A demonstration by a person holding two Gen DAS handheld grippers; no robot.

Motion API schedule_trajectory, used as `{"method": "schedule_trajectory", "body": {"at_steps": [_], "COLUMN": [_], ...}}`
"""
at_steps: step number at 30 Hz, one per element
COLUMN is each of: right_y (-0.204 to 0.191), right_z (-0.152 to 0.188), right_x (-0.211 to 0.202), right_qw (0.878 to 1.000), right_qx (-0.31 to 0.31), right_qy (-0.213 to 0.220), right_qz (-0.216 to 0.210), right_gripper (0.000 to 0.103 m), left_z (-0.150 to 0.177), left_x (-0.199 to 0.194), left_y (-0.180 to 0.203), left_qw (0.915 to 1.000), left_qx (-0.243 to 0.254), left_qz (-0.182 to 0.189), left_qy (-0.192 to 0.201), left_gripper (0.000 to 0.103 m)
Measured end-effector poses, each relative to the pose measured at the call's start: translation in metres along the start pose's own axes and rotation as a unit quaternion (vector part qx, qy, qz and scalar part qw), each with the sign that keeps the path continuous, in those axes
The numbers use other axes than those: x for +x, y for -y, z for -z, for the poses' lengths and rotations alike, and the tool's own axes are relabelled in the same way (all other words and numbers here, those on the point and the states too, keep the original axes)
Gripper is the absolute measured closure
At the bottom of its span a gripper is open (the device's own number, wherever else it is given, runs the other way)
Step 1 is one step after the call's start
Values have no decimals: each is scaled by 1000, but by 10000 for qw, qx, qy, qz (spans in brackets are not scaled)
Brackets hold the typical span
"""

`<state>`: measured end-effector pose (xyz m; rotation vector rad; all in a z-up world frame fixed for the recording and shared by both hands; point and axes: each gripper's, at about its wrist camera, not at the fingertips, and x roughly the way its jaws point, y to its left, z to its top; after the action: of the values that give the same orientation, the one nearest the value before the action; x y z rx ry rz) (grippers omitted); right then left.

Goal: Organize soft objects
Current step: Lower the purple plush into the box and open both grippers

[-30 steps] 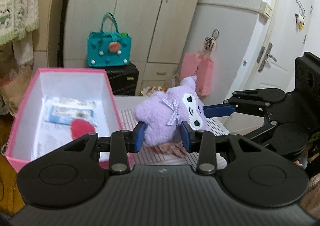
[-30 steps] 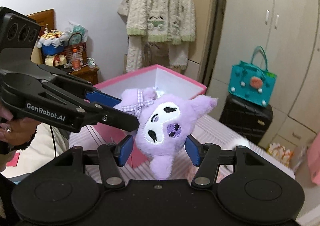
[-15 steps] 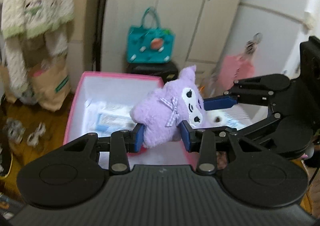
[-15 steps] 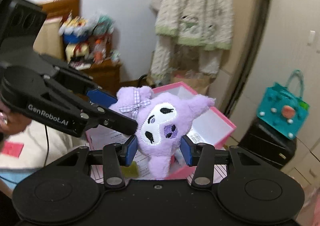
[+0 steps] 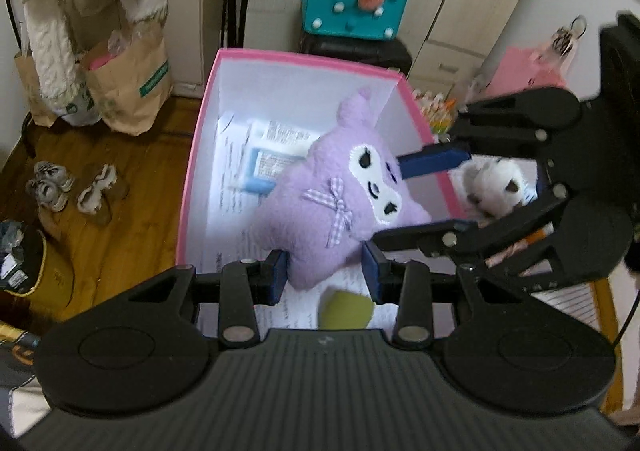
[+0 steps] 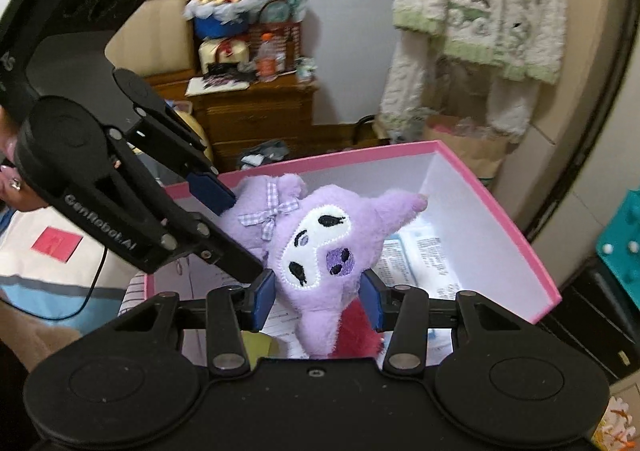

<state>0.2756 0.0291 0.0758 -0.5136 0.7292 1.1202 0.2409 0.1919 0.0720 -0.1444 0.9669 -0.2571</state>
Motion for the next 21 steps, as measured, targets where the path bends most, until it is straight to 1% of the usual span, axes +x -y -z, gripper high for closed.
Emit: {"method": "schedule_trajectory", "body": {"at_steps": [3, 5, 8, 10, 13, 16, 21], "right_y": [7, 10, 19, 20, 22, 27, 29], "right_z": [-4, -2, 2, 4, 2, -4, -10], "right_x": [16, 24, 32, 38, 46, 53, 63], "right_qw": [9996, 9988, 9985, 9979, 9969, 9952, 9911], "right_qx": [-119, -271, -145, -177, -331, -407, -642], "right_qy": [-131, -175, -178, -267, -361, -459, -647], "right_qz": [-217, -365, -495, -563, -616, -766, -973], "right_gripper": [53, 53, 53, 53, 53, 53, 53], "left_z": [0, -2, -3, -2, 1, 4, 7], "left_x": [11, 20, 30, 35, 40, 40, 36], "left_y": [-3, -4, -4, -2, 4, 9, 8], "left_qw": [9996, 9989, 9982, 9974, 9963, 9945, 9937], "left_qx": [-26, 9, 108, 171, 368, 531, 550], "left_qz": [-127, -114, -213, -259, -425, -628, -676], "left_qy": [-242, -457, -555, -649, -654, -644, -709], "left_gripper": [66, 66, 66, 66, 66, 67, 68]}}
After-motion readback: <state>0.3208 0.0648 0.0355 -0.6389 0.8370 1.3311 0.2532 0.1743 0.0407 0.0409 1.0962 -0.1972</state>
